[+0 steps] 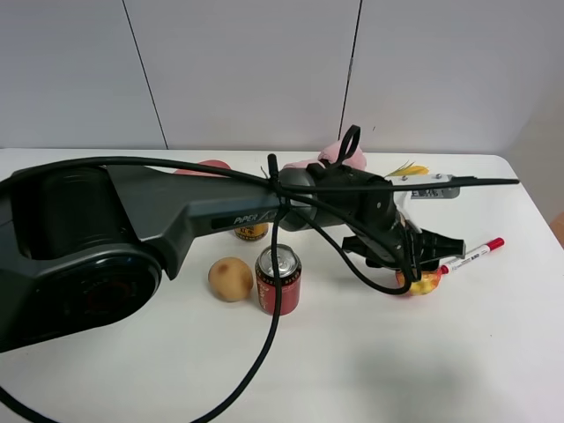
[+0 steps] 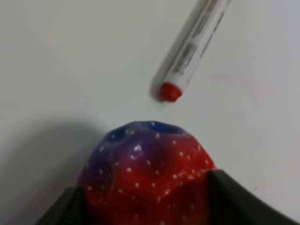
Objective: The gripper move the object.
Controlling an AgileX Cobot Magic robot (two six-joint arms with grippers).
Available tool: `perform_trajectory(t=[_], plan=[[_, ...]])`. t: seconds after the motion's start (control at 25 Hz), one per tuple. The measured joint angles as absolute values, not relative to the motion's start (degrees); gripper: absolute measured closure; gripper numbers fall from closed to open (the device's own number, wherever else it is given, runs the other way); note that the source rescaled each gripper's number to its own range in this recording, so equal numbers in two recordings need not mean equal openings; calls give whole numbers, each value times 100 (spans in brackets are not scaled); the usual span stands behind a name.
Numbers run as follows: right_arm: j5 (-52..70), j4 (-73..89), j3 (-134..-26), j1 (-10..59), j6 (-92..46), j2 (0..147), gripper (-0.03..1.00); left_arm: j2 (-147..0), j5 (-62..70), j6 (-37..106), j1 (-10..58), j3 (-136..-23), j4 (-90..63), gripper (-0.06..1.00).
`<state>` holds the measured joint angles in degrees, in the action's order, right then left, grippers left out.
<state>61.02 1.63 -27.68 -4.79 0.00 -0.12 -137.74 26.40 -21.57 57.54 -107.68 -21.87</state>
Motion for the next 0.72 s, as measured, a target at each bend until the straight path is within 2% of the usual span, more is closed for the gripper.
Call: perform_trajectory(t=[0.2, 0.52, 0.72], plan=[[6102, 163, -2768, -479, 0, -12, -3, -13751, 3085, -1791, 5786, -11500, -2120, 94], [6102, 163, -2768, -479, 0, -12, -3, -13364, 4792, 1408, 5842, -12259, -1435, 94], [6102, 163, -2768, -479, 0, -12, -3, -12954, 5421, 1934, 5769, -12264, -945, 94]])
